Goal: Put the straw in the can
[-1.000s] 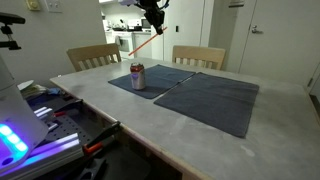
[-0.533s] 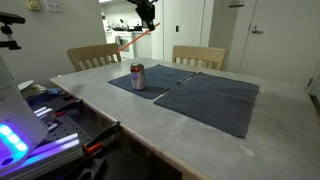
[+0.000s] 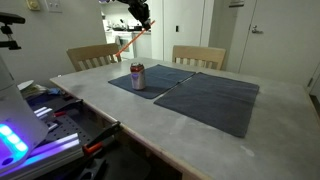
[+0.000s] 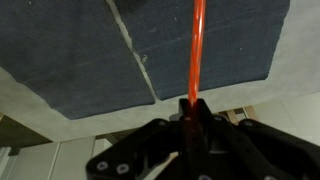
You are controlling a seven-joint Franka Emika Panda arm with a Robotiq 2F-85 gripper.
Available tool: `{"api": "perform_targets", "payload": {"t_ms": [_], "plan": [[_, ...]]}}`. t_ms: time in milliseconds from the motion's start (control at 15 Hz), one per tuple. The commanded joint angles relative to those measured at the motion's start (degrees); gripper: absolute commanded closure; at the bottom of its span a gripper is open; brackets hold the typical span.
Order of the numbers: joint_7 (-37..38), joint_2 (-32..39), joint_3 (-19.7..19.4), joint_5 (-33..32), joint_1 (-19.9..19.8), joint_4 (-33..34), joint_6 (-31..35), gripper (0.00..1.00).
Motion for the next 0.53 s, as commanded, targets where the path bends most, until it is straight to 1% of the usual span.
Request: {"api": "perform_targets", "payload": {"t_ms": [0, 133, 200, 333, 467], "plan": [[3.5, -2.2, 3.0, -4.1, -4.3, -1.9, 5.3, 0.98], [6.0, -2.1, 4.7, -7.1, -6.5, -1.6, 8.5, 0.98], [7.6, -1.5, 6.1, -9.1, -8.3, -1.5, 11.1, 0.98], [11.5, -1.3, 10.1, -12.8, -13.4, -1.5, 15.2, 0.98], [15.5, -1.5, 15.3, -15.7, -19.7, -1.5, 18.2, 0.98]]}}
